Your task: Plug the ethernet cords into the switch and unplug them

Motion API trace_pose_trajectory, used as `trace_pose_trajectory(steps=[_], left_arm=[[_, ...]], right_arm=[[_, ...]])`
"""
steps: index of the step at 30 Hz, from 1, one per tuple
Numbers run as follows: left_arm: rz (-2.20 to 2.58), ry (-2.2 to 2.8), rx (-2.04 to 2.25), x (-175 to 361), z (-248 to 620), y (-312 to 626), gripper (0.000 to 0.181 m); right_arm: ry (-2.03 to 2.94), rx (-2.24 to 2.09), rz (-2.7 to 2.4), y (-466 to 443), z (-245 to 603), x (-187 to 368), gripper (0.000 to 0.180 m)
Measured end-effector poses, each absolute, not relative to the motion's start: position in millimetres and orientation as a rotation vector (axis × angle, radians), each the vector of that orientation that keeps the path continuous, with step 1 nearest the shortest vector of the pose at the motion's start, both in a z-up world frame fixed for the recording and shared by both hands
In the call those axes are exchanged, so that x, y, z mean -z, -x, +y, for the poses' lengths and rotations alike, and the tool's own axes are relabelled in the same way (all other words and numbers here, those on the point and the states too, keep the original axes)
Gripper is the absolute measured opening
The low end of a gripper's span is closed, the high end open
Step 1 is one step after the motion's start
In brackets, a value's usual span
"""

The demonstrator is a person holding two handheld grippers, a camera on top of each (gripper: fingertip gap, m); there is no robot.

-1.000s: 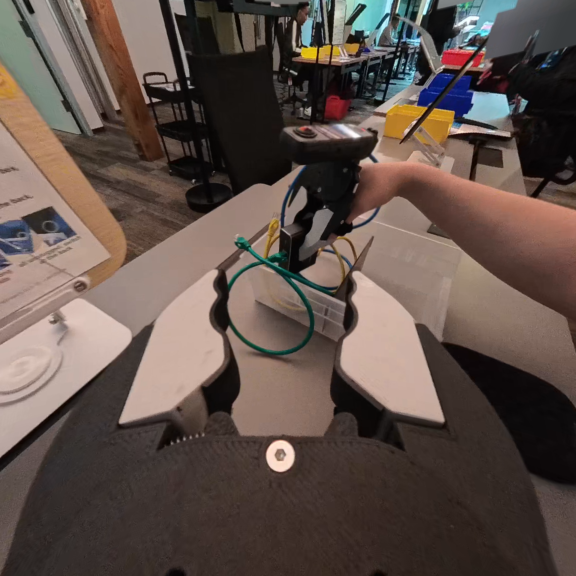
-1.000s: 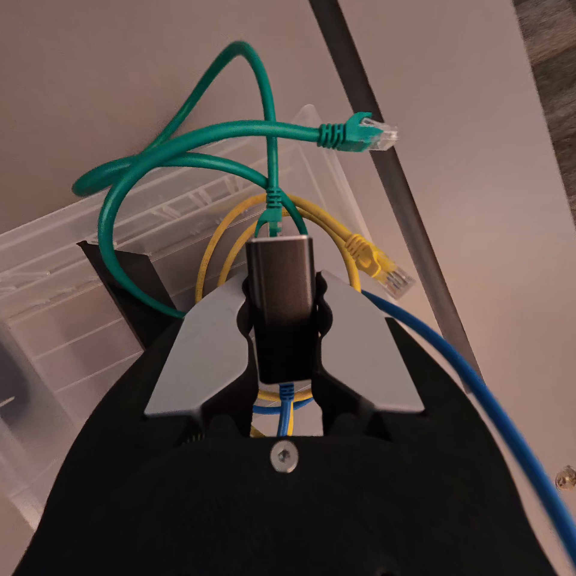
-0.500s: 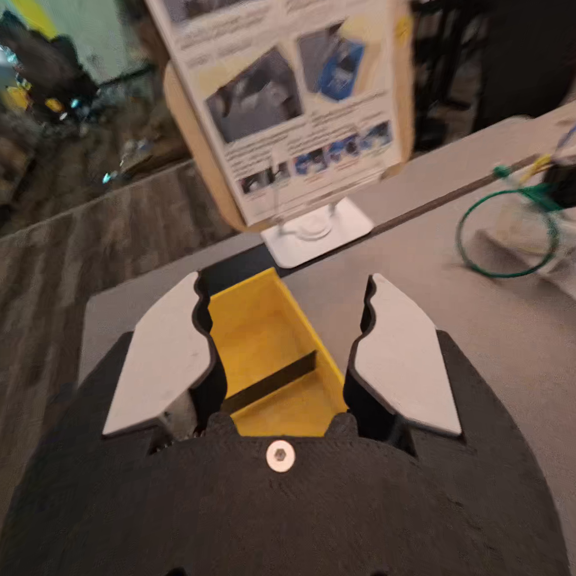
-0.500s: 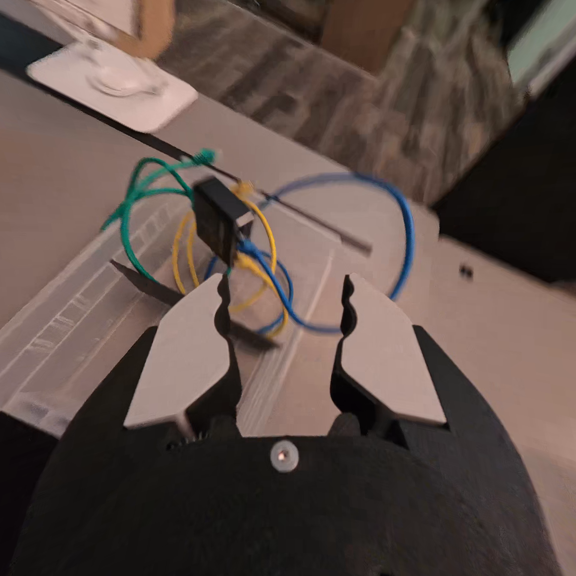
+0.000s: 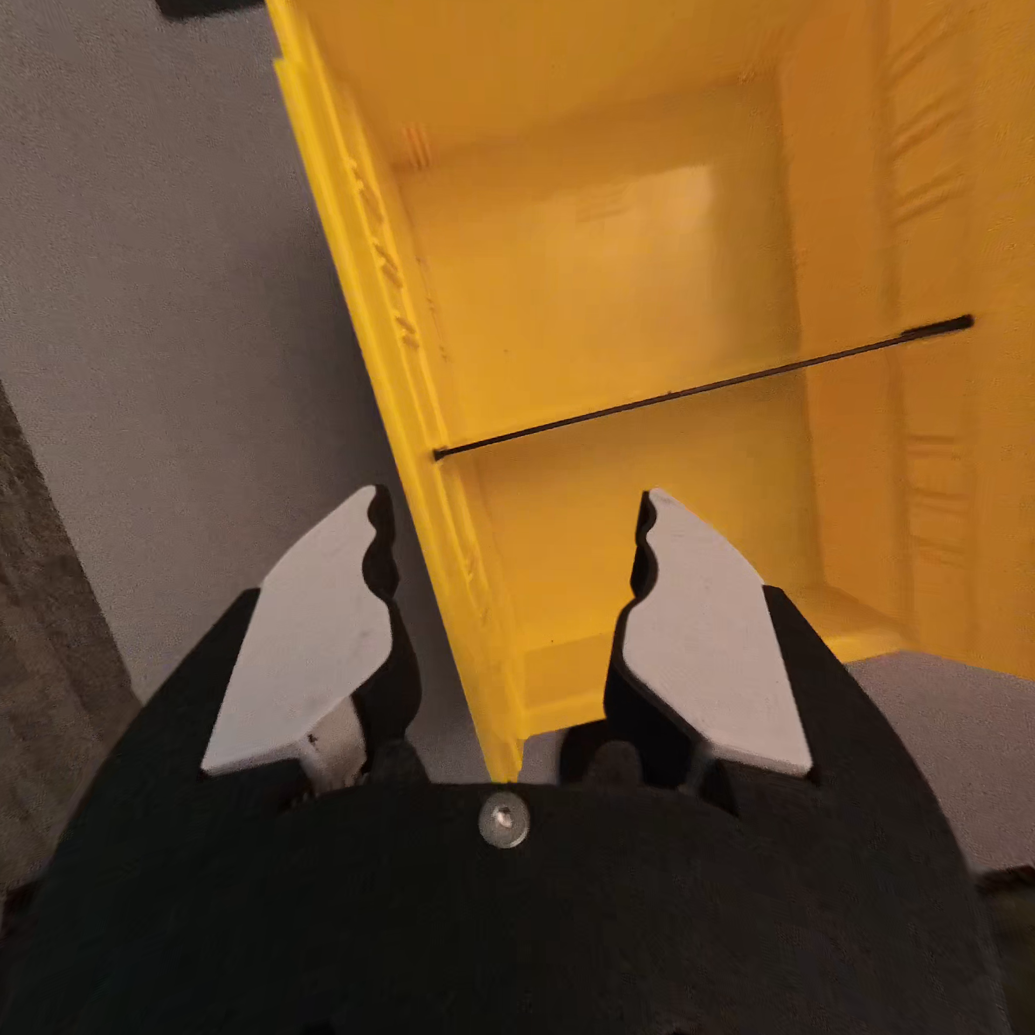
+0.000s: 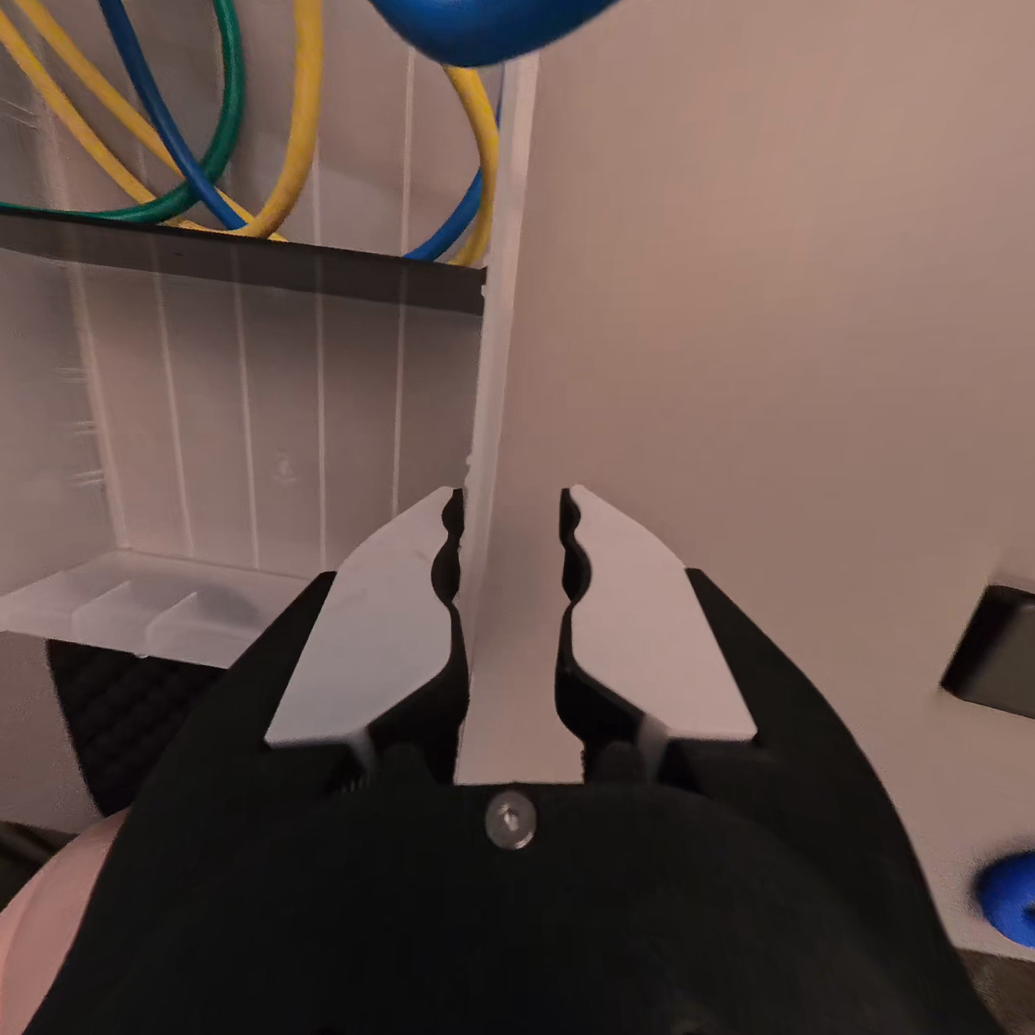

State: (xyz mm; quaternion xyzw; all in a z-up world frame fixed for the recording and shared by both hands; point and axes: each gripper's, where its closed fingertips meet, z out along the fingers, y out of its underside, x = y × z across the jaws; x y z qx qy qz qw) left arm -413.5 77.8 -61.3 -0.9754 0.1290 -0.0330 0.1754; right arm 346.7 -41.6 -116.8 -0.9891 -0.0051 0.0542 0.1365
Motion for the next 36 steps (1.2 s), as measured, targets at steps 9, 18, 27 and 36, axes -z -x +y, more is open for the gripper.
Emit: trace_pose_trajectory(steps=[9,18,27,36], left_arm=[[0.313,2.899,0.142,81,56,435,0.068],[0.560,2.887,0.210,98,55,427,0.051],[0.604,2.939,0.201,110,51,431,0.027],[0.618,3.001,0.170,114,48,427,0.011]], right_arm=[[2.907,-0.331,0.027,-334,-46,120,0.008],[2.917,-0.350,0.008,-333,-46,122,0.009],[2.953,-0.296,-0.019,-335,-46,122,0.007],[2.942,-0.335,-0.152,-316,-41,122,0.008]])
